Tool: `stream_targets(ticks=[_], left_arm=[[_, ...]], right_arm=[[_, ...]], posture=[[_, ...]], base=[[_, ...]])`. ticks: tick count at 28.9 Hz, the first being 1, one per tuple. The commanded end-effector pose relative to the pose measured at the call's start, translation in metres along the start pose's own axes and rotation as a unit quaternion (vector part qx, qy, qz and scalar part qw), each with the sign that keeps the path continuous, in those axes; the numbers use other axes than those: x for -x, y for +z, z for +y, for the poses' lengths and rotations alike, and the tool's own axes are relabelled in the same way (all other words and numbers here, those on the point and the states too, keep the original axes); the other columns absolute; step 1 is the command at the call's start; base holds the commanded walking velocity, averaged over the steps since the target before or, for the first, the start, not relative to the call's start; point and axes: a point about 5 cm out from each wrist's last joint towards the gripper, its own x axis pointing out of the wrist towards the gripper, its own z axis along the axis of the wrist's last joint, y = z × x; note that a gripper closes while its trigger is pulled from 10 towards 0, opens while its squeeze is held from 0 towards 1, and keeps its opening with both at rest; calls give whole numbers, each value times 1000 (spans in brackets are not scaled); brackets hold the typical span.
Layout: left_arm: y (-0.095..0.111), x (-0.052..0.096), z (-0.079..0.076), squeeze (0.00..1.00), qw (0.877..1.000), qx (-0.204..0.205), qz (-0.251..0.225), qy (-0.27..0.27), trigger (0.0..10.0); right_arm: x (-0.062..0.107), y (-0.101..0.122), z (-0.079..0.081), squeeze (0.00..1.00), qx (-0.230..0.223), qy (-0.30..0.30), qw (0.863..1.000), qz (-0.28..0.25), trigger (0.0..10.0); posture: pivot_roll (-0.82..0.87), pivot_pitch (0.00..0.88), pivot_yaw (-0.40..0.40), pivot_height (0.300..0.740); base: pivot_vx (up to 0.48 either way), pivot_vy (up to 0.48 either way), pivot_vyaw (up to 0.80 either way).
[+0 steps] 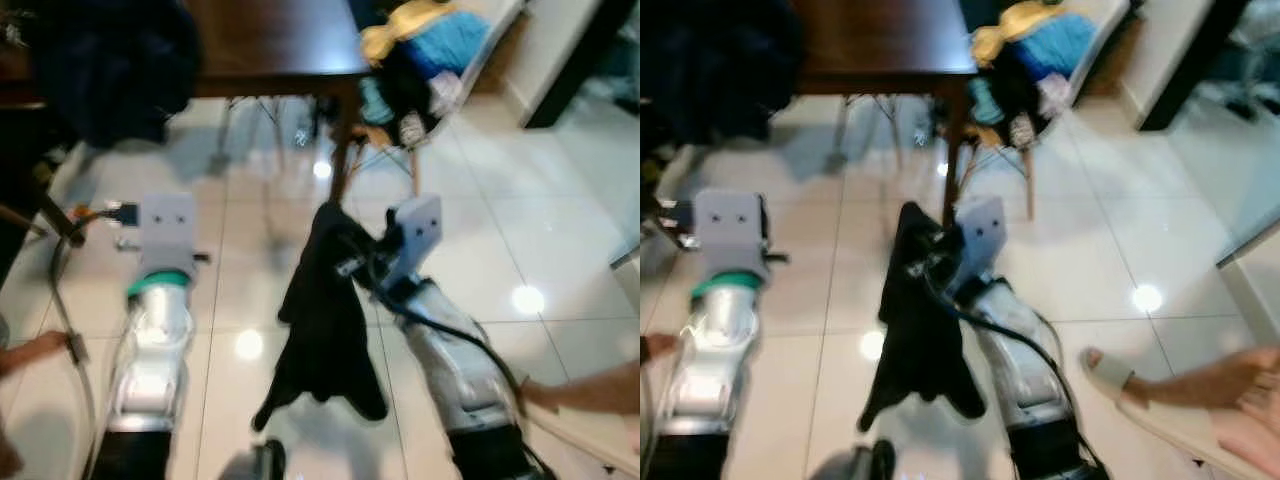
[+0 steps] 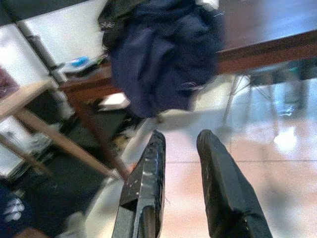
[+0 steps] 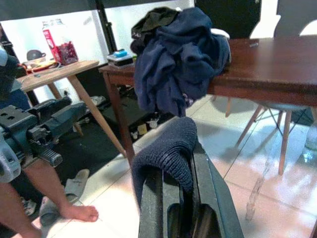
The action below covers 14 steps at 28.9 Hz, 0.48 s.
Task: Hang hanger
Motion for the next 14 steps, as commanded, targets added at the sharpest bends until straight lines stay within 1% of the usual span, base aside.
stream_targets(ticks=[1, 5, 6, 8, 9, 10, 11, 12, 13, 14], left_arm=[[-2, 5, -9, 0, 1000, 3, 6, -17, 10000], [0, 5, -10, 0, 1000, -3, -2, -22, 10000], [1, 6, -12, 0, 999, -7, -8, -33, 10000], [1, 6, -12, 0, 999, -7, -8, -33, 10000], [4, 7, -18, 0, 998, -13, -23, -60, 10000], [8, 8, -27, 0, 994, -19, -39, -103, 10000], [12, 11, -37, 0, 987, -28, -59, -149, 10000], [12, 11, -37, 0, 987, -28, -59, -149, 10000], [15, 13, -43, 0, 981, -34, -73, -179, 10000], [18, 16, -51, 0, 971, -37, -87, -218, 10000]], right_arm=[[4, 3, -7, 0, 2, -20, 1000, -10, 10000], [4, 4, -11, 0, 3, -34, 999, -14, 10000], [5, 4, -16, 0, 9, -50, 999, -13, 10000], [5, 4, -16, 0, 9, -50, 999, -13, 10000], [7, 4, -24, 0, 18, -75, 997, -13, 10000], [10, 4, -35, 0, 27, -110, 994, -11, 10000], [15, 5, -47, 0, 41, -147, 988, -8, 10000], [15, 5, -47, 0, 41, -147, 988, -8, 10000], [18, 5, -55, 0, 50, -169, 984, -7, 10000], [22, 7, -64, 0, 60, -194, 979, -5, 10000]], posture=[[8, 48, 40, 740], [10, 49, 39, 740], [12, 50, 37, 740], [12, 50, 37, 740], [14, 49, 37, 740], [13, 49, 38, 740], [8, 49, 44, 740], [8, 49, 44, 740], [8, 49, 44, 740], [4, 49, 49, 740]], base=[[424, 0, 0], [424, 0, 0], [424, 0, 0], [424, 0, 0], [428, 0, 0], [435, 0, 0], [435, 0, 0], [435, 0, 0], [435, 0, 0], [439, 0, 0]])
